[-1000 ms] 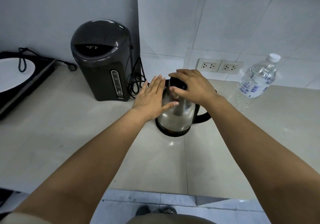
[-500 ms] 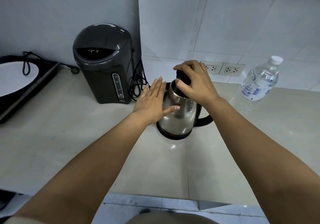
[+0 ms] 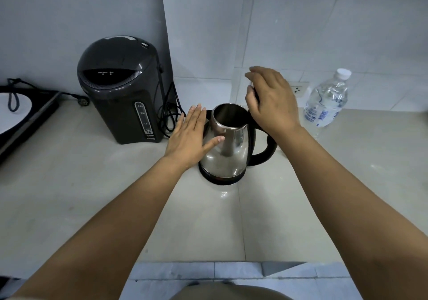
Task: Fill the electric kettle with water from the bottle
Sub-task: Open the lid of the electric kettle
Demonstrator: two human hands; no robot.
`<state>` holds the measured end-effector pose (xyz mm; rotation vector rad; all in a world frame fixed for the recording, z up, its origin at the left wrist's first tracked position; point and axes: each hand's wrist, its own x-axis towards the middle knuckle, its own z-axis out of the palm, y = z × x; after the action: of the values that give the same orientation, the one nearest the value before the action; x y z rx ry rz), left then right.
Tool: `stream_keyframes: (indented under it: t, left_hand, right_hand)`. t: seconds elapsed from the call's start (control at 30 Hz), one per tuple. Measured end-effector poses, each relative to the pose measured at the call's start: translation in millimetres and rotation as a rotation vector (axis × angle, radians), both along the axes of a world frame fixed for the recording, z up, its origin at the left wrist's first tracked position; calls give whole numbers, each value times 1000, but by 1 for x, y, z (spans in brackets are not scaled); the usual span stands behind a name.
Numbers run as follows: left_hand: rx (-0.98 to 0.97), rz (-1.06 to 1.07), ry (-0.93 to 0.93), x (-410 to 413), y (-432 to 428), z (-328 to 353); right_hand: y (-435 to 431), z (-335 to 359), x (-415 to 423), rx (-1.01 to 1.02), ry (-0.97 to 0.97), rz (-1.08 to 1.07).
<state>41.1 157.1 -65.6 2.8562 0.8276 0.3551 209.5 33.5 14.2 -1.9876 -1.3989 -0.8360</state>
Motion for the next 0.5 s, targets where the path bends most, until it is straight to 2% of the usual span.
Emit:
stream_keyframes:
  t: [0.13,0.33,0.5]
  left_hand:
    - [-16,16,-6,2,-3,1]
    - [-37,42,-6,3,-5,1]
    - [-38,58,-2,5,-5,2]
  right_hand:
    - [-10,-3,2,-4,-27,-64]
    - [-26,-8,3,-20,59,-220]
    - [-39,-24,8,-146,79,-322]
